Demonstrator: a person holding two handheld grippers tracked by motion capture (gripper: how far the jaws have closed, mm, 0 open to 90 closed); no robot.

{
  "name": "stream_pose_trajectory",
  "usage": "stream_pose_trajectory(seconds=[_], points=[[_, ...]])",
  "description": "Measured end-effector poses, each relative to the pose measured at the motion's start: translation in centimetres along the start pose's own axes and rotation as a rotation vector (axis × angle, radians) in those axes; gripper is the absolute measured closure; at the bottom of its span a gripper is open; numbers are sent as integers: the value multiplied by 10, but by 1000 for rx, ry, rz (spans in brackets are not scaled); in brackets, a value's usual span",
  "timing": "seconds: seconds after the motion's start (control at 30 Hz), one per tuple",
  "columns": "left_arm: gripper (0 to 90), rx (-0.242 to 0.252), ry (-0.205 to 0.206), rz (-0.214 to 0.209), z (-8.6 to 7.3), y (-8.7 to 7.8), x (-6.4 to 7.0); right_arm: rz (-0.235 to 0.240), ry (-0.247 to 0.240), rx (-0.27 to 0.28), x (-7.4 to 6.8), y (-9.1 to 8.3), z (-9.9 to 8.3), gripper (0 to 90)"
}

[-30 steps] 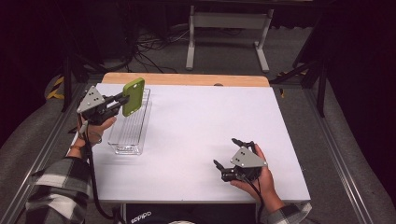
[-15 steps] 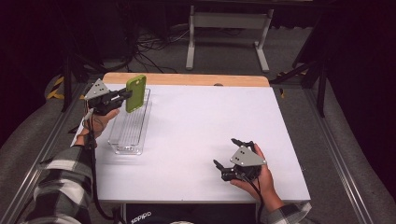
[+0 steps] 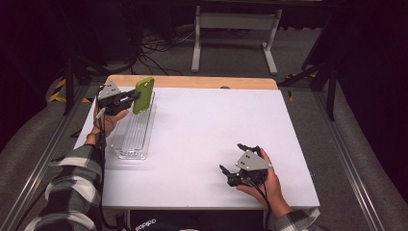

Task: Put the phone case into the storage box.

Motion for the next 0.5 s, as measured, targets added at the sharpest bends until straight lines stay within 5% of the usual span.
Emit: stream_pose_trajectory(seconds=[0.3, 0.5], points=[[782, 6, -21, -10, -8, 6, -6, -6, -8, -13, 0, 2, 0, 112], [779, -1, -37, 31, -9, 7, -11, -5, -11, -23, 2, 2, -1, 111]])
Point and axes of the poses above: each handheld gripper's, and its own axes: y roughly forward along the jaws, z roughly out of its top, x roughly to its right, the point moved 2 cm from there along y, roughly forward along the jaws, and after that the axes turned 4 degrees about y, right-handed, at the moved point
